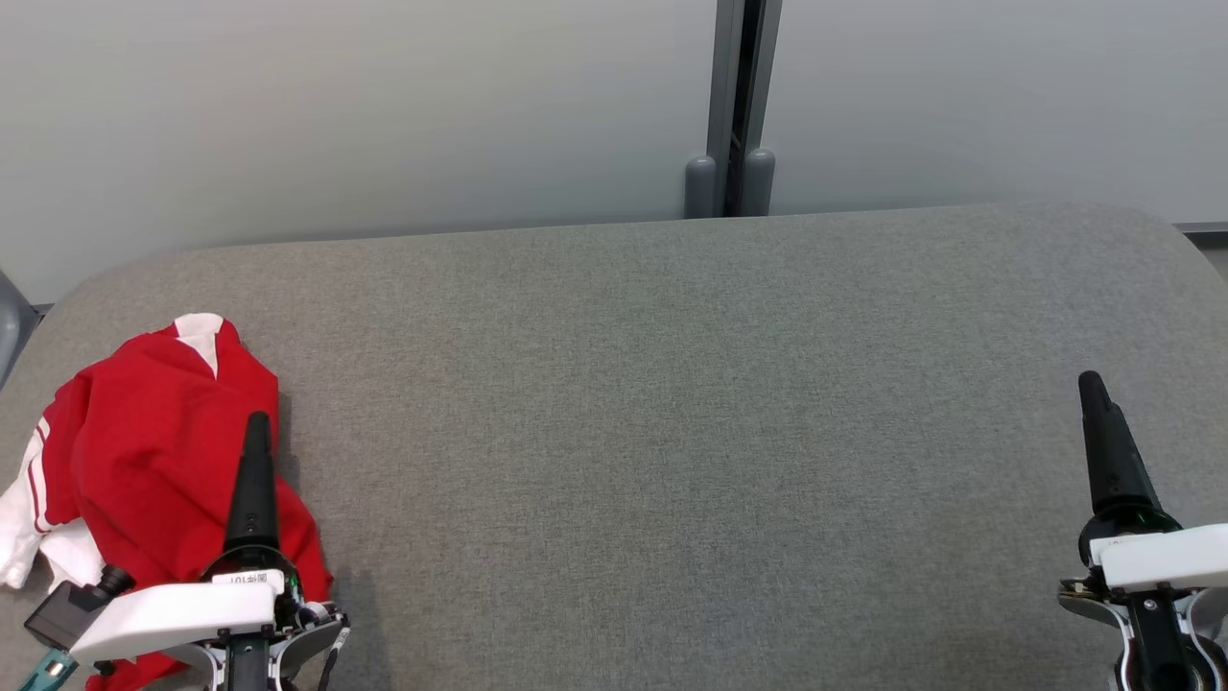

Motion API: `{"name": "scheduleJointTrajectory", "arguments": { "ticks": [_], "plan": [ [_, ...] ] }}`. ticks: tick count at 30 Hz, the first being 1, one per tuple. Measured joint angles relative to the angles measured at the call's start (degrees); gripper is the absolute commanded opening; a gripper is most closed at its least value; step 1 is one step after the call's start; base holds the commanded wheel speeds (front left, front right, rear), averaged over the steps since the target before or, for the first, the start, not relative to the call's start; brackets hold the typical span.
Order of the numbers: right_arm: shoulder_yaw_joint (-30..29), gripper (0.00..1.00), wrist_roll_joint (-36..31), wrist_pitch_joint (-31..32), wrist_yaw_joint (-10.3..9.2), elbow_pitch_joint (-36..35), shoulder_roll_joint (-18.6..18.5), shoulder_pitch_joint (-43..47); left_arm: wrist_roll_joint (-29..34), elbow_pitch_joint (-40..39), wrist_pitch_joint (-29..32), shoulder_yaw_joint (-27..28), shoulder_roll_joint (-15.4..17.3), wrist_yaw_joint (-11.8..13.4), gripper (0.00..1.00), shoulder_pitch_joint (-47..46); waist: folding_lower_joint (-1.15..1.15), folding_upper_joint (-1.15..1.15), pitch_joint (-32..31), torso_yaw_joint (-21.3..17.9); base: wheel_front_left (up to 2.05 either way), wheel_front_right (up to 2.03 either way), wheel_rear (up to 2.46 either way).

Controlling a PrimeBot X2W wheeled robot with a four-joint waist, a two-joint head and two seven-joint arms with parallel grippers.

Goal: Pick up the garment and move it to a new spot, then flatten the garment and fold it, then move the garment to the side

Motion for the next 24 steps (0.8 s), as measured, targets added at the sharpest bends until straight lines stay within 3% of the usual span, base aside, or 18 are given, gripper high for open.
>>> {"name": "scheduleJointTrajectory", "arguments": {
  "ticks": [9, 16, 24],
  "plan": [
    [2.1, 1.00, -12.5, -2.1, 0.00, -3.1, -0.2, -1.0, 10.2, -4.4, -1.5, 1.3, 0.1, 0.0, 1.00, 0.2, 0.00, 0.00, 0.3, 0.3, 0.00, 0.00, 0.00],
    [4.7, 1.00, -21.3, -3.8, 0.00, -4.3, -0.5, -1.3, 23.1, -6.9, -2.3, 0.5, 0.1, 0.1, 1.00, 0.9, 0.00, 0.00, 0.7, 0.4, 0.00, 0.00, 0.00],
    [6.0, 1.00, -29.7, -5.3, 0.00, -5.3, 0.0, -1.3, 35.7, -9.9, -3.4, -3.2, 0.1, 3.4, 1.00, 1.2, 0.00, 0.00, 1.1, 0.6, 0.00, 0.00, 0.00]
  ]
}}
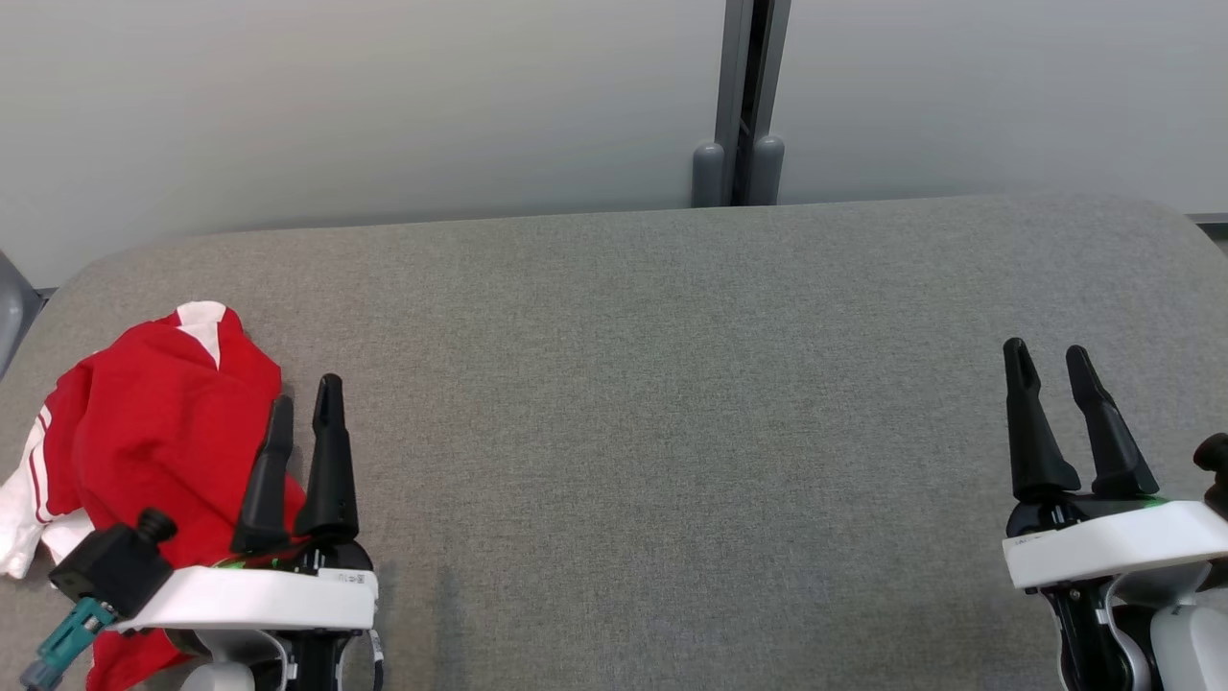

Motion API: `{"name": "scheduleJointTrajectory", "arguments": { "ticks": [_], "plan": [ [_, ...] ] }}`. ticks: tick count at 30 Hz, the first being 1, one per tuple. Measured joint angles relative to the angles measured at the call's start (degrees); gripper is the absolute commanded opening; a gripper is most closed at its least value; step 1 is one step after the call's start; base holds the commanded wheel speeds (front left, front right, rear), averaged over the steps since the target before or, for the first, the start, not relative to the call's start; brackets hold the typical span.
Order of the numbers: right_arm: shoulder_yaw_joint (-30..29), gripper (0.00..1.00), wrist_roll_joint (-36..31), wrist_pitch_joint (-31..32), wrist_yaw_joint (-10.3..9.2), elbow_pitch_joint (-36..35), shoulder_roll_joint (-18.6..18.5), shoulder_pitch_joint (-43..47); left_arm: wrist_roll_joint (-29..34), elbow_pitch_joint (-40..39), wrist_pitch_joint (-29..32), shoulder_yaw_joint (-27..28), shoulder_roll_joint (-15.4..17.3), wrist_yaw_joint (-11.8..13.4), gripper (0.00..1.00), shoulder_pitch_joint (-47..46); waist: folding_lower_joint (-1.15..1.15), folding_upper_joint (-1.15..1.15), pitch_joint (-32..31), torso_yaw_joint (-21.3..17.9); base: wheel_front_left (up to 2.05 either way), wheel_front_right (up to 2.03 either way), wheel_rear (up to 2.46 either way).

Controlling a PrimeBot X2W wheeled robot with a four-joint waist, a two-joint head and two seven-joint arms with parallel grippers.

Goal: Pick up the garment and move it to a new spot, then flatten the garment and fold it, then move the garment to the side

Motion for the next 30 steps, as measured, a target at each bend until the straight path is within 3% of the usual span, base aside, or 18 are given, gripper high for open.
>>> {"name": "scheduleJointTrajectory", "arguments": {
  "ticks": [14, 26, 30],
  "plan": [
    [0.9, 1.00, -10.7, -2.6, 0.01, 3.7, 0.7, 0.1, 21.4, 0.5, -1.6, -7.2, 0.2, 4.4, 1.00, 1.2, 0.00, 0.00, -0.1, -0.3, 0.00, 0.00, 0.00],
    [1.2, 1.00, -17.5, -4.5, 0.01, 5.3, 0.8, 1.5, 29.5, 2.8, -2.8, -11.7, 2.4, 10.1, 1.00, 2.2, 0.00, 0.00, -0.4, -0.4, 0.00, 0.00, 0.00],
    [1.9, 1.00, -18.0, -5.1, 0.01, 7.1, 0.8, 1.6, 30.5, 2.6, -3.2, -12.2, 2.6, 11.0, 1.00, 2.3, 0.00, 0.00, -0.3, -0.4, 0.00, 0.00, 0.00]
  ]
}}
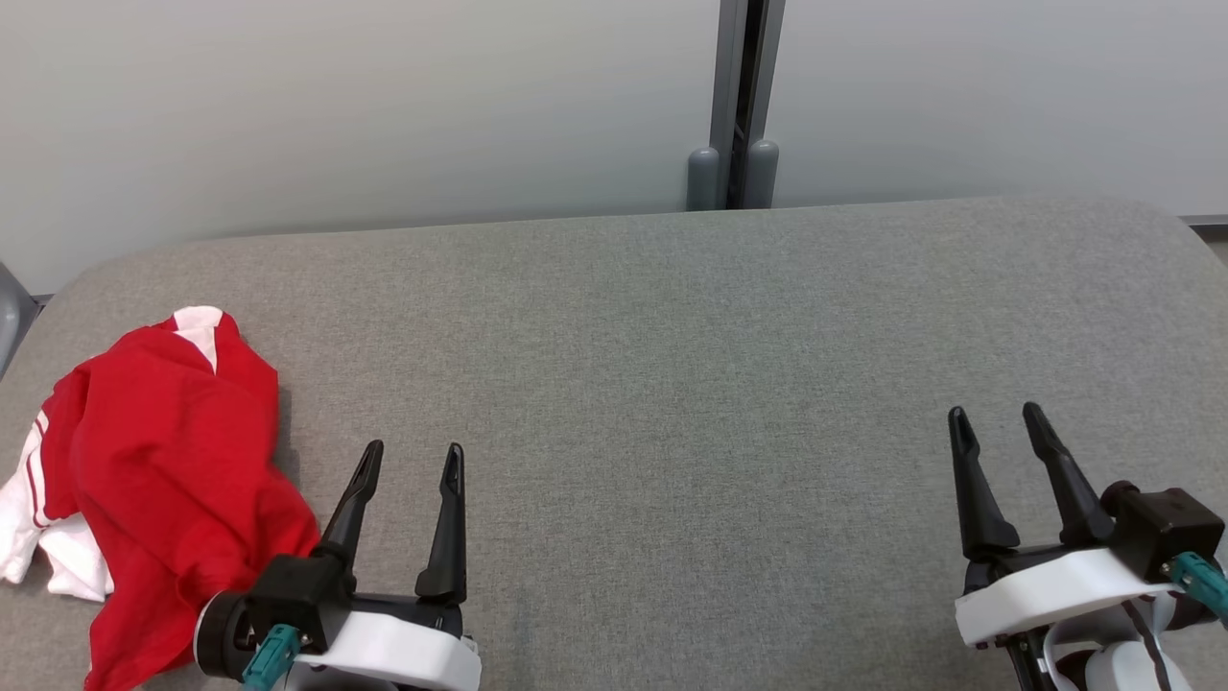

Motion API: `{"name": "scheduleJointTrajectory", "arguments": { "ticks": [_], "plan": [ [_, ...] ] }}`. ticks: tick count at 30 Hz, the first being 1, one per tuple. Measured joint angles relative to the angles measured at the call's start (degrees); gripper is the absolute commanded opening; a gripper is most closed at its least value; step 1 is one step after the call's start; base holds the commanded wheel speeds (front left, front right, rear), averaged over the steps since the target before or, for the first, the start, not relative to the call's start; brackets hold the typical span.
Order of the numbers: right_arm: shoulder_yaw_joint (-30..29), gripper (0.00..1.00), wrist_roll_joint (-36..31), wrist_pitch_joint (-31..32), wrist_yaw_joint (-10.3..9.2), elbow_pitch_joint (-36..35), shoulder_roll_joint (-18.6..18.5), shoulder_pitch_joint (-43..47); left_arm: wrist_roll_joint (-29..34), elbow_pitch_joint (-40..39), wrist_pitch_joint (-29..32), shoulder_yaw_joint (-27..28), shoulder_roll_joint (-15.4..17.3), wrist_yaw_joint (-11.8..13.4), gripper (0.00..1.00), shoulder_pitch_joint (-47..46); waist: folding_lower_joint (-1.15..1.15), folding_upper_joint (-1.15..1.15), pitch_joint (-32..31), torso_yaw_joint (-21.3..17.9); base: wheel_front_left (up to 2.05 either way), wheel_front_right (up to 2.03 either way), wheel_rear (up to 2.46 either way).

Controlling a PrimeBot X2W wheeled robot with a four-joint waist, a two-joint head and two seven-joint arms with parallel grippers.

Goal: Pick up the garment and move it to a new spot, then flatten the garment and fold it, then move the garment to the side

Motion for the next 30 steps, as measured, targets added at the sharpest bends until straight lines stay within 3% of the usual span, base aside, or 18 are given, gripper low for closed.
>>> {"name": "scheduleJointTrajectory", "arguments": {
  "ticks": [8, 21, 30],
  "plan": [
    [0.6, 1.00, -0.8, -1.2, 0.00, 1.4, 0.0, -0.5, 0.5, -0.3, -0.7, 1.5, -0.8, 0.0, 1.00, 0.7, 0.00, 0.00, 0.3, 0.1, 0.00, 0.00, 0.00],
    [0.7, 1.00, -2.1, -2.9, 0.00, 3.7, -0.1, -1.2, 2.3, 0.5, -1.9, 4.9, -2.3, -4.0, 1.00, 1.6, 0.00, 0.00, 0.7, 0.0, 0.00, 0.00, 0.00],
    [1.4, 1.00, -4.9, -4.1, 0.00, 4.9, -0.1, -2.1, 4.5, 1.4, -2.6, 4.1, -2.3, -4.2, 1.00, 2.1, 0.00, 0.00, 0.6, -0.1, 0.00, 0.00, 0.00]
  ]
}}
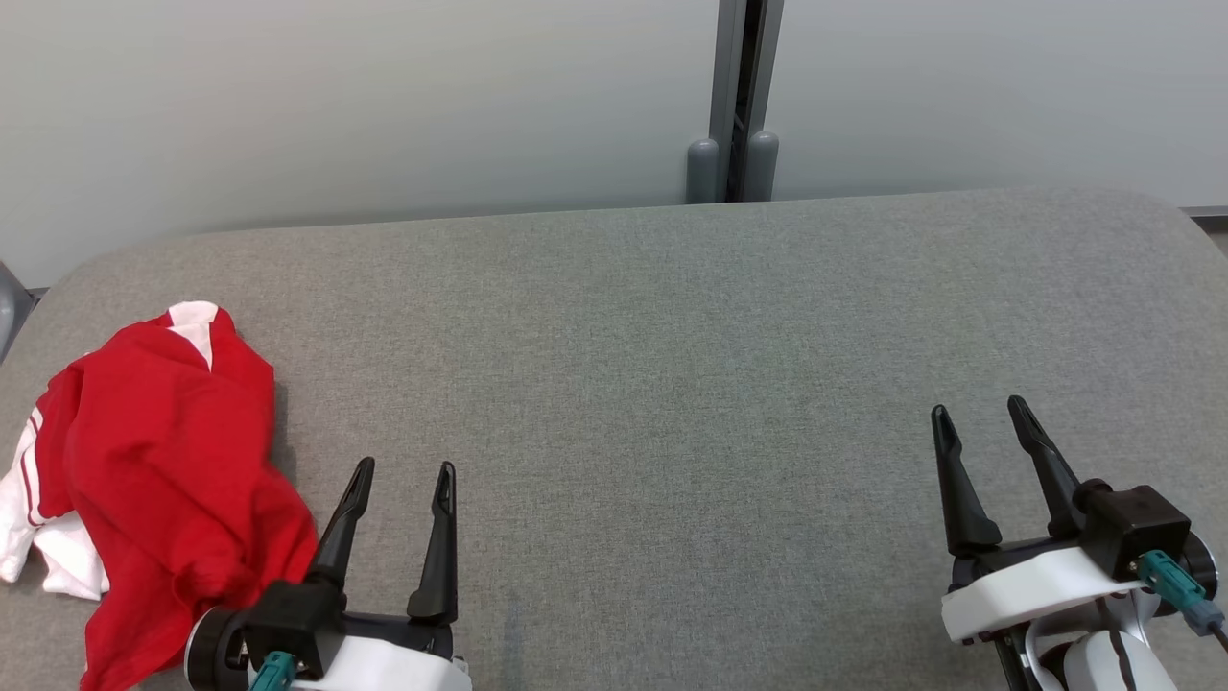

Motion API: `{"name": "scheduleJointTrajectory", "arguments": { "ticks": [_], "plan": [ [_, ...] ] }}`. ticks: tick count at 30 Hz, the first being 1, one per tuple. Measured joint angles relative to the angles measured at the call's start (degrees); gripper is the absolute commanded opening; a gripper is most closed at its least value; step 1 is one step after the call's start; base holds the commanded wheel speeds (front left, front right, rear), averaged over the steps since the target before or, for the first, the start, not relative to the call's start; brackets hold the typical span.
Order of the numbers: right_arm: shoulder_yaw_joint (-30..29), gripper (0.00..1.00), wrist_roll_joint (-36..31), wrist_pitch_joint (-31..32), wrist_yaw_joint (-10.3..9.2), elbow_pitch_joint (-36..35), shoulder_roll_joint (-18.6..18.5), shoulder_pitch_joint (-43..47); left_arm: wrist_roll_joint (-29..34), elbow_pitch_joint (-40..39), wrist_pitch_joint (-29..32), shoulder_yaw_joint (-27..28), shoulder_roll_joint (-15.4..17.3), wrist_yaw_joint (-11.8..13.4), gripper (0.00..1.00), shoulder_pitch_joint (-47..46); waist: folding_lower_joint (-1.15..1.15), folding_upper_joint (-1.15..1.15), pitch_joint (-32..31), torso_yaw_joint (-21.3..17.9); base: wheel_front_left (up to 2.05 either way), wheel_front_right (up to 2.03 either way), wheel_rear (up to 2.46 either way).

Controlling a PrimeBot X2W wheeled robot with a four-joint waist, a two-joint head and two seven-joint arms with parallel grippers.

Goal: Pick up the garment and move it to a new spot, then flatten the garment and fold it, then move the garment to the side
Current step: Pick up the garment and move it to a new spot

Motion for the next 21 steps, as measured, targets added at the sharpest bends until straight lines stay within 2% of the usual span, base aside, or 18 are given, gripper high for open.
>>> {"name": "scheduleJointTrajectory", "arguments": {
  "ticks": [5, 21],
  "plan": [
    [0.5, 1.00, -1.7, -0.6, 0.00, 0.2, 0.0, -0.1, 1.8, -0.3, -0.3, -0.3, 0.0, 0.3, 1.00, 0.0, 0.00, 0.00, 0.2, 0.0, 0.00, 0.00, 0.00],
    [0.5, 1.00, -1.0, -0.7, 0.01, -0.3, -0.1, -0.4, 1.9, -0.4, -0.4, -0.7, 0.0, 0.4, 1.00, 0.0, 0.00, 0.00, 0.1, 0.4, 0.00, 0.00, 0.00]
  ]
}}
